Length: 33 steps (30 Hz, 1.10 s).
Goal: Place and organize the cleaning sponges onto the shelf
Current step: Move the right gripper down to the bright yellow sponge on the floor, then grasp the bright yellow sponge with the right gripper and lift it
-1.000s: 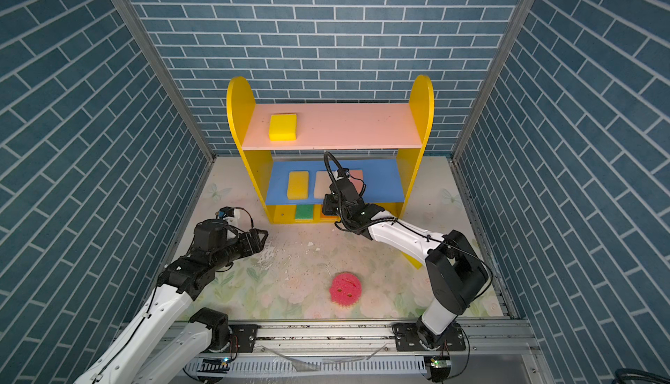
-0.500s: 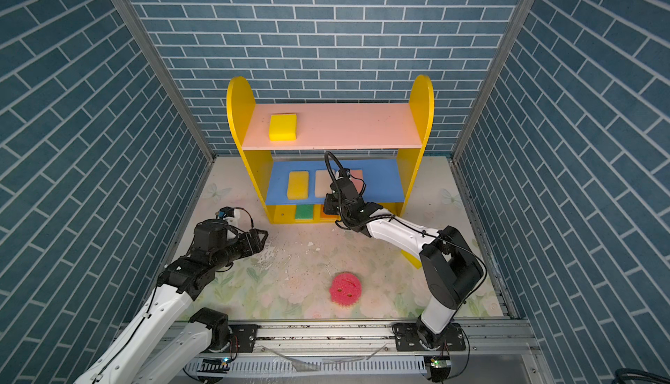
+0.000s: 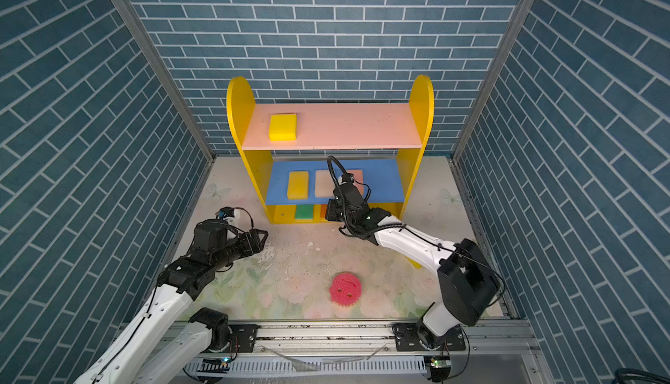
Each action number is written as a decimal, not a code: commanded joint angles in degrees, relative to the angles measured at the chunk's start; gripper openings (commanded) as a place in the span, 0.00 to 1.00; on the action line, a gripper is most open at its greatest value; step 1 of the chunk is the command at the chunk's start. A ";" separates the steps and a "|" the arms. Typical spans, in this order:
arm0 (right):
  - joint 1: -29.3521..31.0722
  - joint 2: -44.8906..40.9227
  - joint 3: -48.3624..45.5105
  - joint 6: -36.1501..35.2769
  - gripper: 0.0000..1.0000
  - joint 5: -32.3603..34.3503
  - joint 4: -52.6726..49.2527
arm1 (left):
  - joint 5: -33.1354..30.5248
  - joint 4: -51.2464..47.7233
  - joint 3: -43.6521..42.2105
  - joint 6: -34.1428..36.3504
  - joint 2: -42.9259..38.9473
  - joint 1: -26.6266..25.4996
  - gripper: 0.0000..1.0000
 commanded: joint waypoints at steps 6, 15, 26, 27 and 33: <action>-3.35 -14.29 -11.64 13.08 0.41 10.43 -23.69 | 5.66 6.20 -1.31 -1.70 2.99 0.36 0.74; -21.19 -30.71 -25.34 18.65 0.51 4.41 -31.44 | 9.62 12.01 -6.30 -5.24 2.63 0.11 0.64; -38.11 -30.09 -28.26 12.82 0.54 3.62 -34.92 | 8.65 10.34 -6.82 -4.92 1.95 0.10 0.67; -39.22 -28.99 -28.83 12.47 0.54 2.84 -33.77 | 8.56 10.08 -6.79 -4.94 1.88 0.10 0.68; -40.20 -22.29 -32.62 11.66 0.42 -2.20 -22.50 | 8.03 10.43 -7.54 -5.39 1.90 0.08 0.70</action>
